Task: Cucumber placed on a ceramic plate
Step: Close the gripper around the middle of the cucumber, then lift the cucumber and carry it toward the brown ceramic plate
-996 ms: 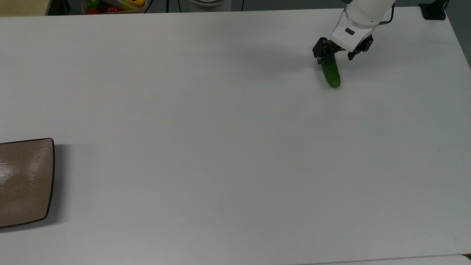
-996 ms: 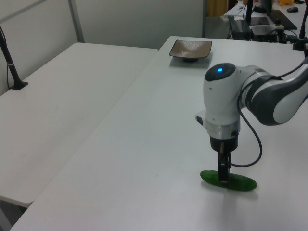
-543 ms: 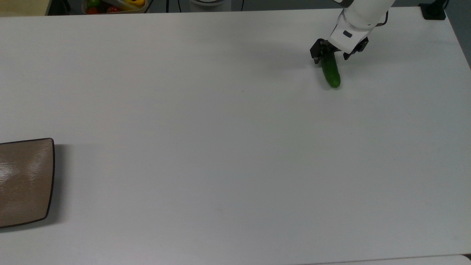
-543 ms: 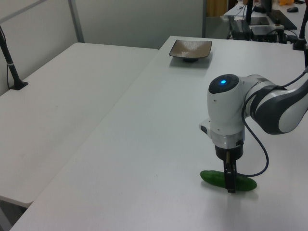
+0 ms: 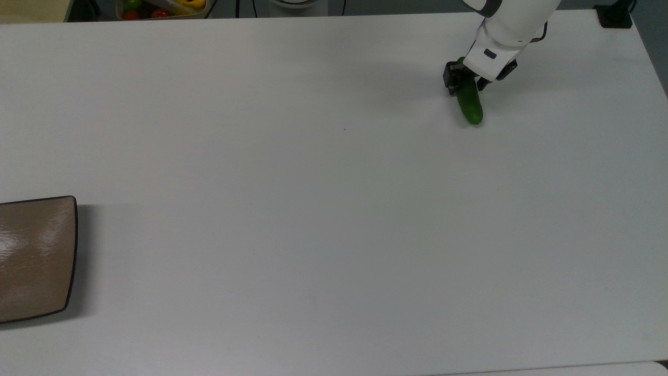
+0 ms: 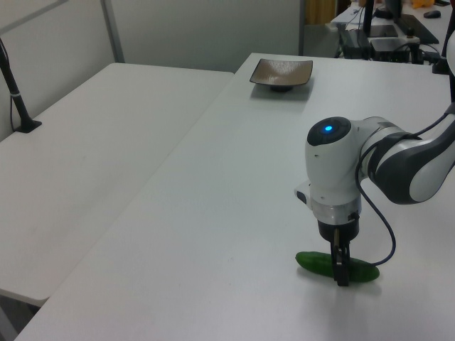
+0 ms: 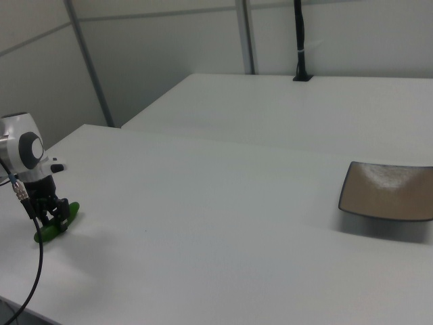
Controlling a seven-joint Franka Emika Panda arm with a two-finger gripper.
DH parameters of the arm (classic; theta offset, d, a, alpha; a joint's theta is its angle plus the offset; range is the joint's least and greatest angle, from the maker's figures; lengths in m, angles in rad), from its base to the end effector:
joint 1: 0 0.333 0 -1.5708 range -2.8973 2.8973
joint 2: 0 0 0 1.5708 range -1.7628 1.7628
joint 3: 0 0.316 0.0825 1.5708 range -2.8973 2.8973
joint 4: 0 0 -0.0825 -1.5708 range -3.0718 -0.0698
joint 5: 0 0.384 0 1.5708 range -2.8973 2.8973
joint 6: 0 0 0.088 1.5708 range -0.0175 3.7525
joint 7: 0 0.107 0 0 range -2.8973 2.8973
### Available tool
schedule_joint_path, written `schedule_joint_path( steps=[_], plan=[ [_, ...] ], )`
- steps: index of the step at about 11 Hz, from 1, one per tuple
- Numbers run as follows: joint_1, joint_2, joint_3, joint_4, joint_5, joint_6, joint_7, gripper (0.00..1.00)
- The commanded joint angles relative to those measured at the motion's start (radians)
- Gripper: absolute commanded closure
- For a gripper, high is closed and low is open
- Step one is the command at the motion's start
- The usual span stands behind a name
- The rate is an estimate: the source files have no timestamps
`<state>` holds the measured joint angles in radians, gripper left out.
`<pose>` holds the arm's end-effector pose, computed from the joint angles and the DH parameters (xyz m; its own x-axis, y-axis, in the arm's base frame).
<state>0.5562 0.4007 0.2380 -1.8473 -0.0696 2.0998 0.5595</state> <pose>0.4442 0.4351 0.3029 0.9578 0.2541 -0.1340 0.2615 -0.9644 0.0399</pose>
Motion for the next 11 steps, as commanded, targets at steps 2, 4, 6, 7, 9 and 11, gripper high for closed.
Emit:
schedule_joint_path(
  steps=[2, 4, 6, 7, 9, 11],
  plan=[
    [-0.002, -0.013, 0.004, -0.021, -0.022, 0.025, 0.019, 0.93],
    [-0.012, -0.028, 0.006, -0.017, -0.022, 0.013, 0.014, 0.95],
    [-0.030, -0.068, 0.006, -0.017, -0.021, -0.001, 0.011, 0.95],
    [-0.045, -0.095, 0.006, -0.013, -0.021, -0.026, 0.005, 0.95],
    [-0.082, -0.172, 0.006, -0.010, -0.006, -0.093, -0.056, 0.95],
    [-0.128, -0.258, 0.001, -0.009, 0.001, -0.162, -0.124, 0.95]
  ],
)
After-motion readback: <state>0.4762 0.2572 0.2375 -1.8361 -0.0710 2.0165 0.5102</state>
